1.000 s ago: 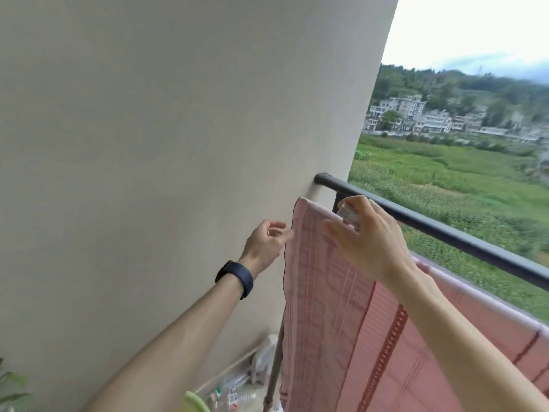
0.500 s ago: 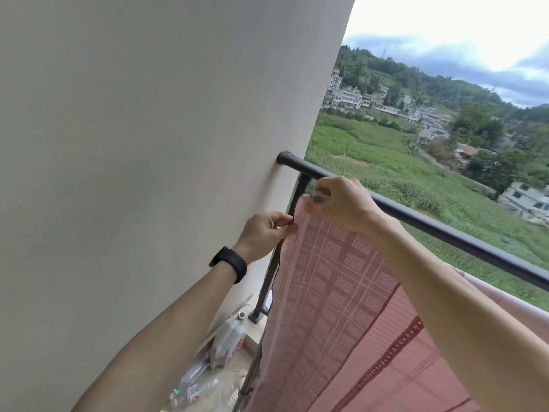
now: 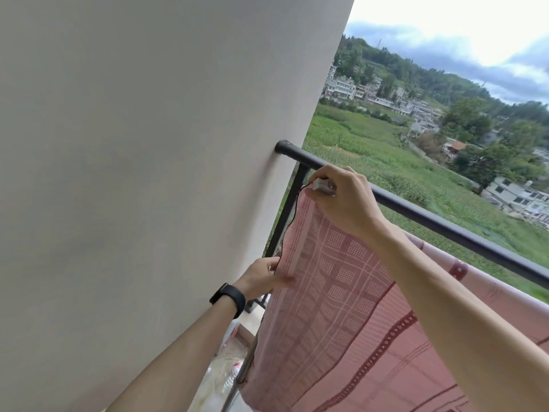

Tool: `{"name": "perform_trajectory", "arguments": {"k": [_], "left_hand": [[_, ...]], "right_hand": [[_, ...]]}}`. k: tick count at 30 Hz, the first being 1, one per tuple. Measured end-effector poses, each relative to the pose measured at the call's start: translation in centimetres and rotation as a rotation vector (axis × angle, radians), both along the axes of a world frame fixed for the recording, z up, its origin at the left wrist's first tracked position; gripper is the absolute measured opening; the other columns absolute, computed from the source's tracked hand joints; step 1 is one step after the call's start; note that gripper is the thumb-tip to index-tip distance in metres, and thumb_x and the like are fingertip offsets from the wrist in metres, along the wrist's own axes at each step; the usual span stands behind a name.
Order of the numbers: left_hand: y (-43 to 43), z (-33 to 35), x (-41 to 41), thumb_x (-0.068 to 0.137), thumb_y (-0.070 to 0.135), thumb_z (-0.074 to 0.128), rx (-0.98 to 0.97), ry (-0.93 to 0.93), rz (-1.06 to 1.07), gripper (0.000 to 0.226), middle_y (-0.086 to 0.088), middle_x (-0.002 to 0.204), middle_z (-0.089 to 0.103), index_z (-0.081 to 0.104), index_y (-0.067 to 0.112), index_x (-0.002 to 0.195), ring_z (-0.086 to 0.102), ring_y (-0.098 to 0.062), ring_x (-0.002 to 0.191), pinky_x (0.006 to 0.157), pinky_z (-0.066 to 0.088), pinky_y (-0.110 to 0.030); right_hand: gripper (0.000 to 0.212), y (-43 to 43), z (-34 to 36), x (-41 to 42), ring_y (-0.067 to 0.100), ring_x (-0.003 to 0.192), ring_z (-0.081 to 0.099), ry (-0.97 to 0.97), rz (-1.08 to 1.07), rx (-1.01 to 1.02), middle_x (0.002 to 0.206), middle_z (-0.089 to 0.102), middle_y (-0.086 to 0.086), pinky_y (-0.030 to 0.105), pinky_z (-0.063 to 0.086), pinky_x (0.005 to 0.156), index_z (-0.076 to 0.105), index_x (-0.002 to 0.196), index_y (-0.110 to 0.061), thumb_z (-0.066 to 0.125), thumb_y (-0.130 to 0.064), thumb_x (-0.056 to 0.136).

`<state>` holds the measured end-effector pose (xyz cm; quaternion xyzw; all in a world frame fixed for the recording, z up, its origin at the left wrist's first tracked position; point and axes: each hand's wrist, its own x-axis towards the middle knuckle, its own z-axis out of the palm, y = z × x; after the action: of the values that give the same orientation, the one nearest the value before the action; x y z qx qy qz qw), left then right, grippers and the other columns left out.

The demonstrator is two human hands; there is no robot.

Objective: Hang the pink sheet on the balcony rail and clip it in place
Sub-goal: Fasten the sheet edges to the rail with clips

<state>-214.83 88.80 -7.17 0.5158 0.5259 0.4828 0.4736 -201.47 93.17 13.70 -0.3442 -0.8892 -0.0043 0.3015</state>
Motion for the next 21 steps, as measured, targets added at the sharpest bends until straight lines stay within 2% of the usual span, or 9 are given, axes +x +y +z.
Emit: {"name": "perform_trajectory", "arguments": {"k": [2,3,6,9,11,13,16,19,21], "left_hand": [[0.2,-1.4,-0.4,0.067,0.036,0.087,0.027,0.092,0.053,0.035,0.011,0.093,0.075,0.076,0.031,0.100,0.068,-0.003,0.088,0.078,0.054,-0.024],[0.3,-1.7,-0.8,0.063,0.041,0.088,0.037,0.120,0.087,0.035,0.011,0.090,0.075,0.077,0.032,0.095,0.069,-0.003,0.088,0.080,0.054,-0.026],[0.9,-2.1,-2.4,0.060,0.041,0.090,0.029,0.193,0.200,0.024,0.009,0.065,0.067,0.076,0.026,0.072,0.057,-0.004,0.064,0.066,0.048,-0.026],[1.5,-2.4,-3.7,0.062,0.037,0.090,0.036,0.208,0.218,0.023,0.010,0.060,0.058,0.074,0.022,0.068,0.048,-0.006,0.058,0.063,0.040,-0.026],[2.0,-2.8,-4.1,0.061,0.044,0.088,0.027,0.224,0.228,0.029,0.010,0.061,0.058,0.074,0.021,0.071,0.048,-0.006,0.059,0.062,0.040,-0.027],[2.3,-2.8,-4.3,0.059,0.048,0.087,0.009,0.233,0.209,0.034,0.006,0.066,0.063,0.074,0.021,0.075,0.054,-0.009,0.063,0.066,0.047,-0.031],[2.2,-0.7,-4.2,0.058,0.041,0.082,-0.022,0.252,0.070,0.039,-0.002,0.093,0.073,0.075,0.022,0.092,0.065,-0.016,0.080,0.077,0.054,-0.036],[1.8,5.4,-3.7,0.070,0.028,0.080,0.052,0.064,-0.036,0.059,-0.001,0.124,0.063,0.061,0.022,0.126,0.058,0.001,0.058,0.051,0.043,-0.018],[1.5,10.2,-3.4,0.084,0.024,0.075,0.163,-0.064,-0.037,0.055,0.000,0.129,0.061,0.055,0.022,0.135,0.063,-0.001,0.054,0.048,0.047,-0.018]], "right_hand": [[0.018,0.1,0.2,-0.1,0.016,0.095,0.053,-0.040,0.006,-0.019,0.085,0.053,-0.020,0.032,0.045,0.082,0.070,0.104,-0.021,0.073,-0.027,0.088],[0.018,0.2,0.3,-0.1,0.016,0.091,0.056,-0.056,0.006,-0.036,0.085,0.057,-0.017,0.035,0.049,0.082,0.070,0.104,-0.021,0.074,-0.028,0.087],[0.027,0.8,0.9,0.3,0.013,0.077,0.065,-0.064,-0.031,-0.151,0.092,0.068,-0.006,0.035,0.058,0.072,0.069,0.107,-0.022,0.077,-0.036,0.085],[0.040,1.9,1.7,0.7,0.013,0.086,0.066,-0.131,-0.091,-0.237,0.102,0.070,-0.005,0.035,0.058,0.079,0.066,0.111,-0.031,0.076,-0.052,0.077],[0.042,2.0,2.0,0.8,0.014,0.078,0.067,-0.189,-0.114,-0.277,0.096,0.070,-0.005,0.038,0.060,0.073,0.066,0.103,-0.029,0.073,-0.058,0.074],[0.037,1.7,2.0,0.7,0.019,0.071,0.067,-0.192,-0.120,-0.316,0.087,0.070,-0.001,0.039,0.061,0.065,0.065,0.097,-0.023,0.074,-0.053,0.078],[0.030,1.2,1.3,0.7,0.018,0.072,0.068,-0.146,-0.129,-0.273,0.083,0.070,-0.004,0.039,0.060,0.066,0.066,0.096,-0.021,0.074,-0.046,0.083],[0.025,1.1,1.1,1.3,0.009,0.069,0.065,-0.136,-0.118,-0.237,0.083,0.069,-0.009,0.029,0.058,0.060,0.067,0.099,-0.023,0.073,-0.042,0.085],[0.020,1.2,1.3,1.8,0.007,0.069,0.062,-0.098,-0.079,-0.278,0.085,0.068,-0.010,0.018,0.050,0.053,0.068,0.102,-0.021,0.070,-0.036,0.088]]}}
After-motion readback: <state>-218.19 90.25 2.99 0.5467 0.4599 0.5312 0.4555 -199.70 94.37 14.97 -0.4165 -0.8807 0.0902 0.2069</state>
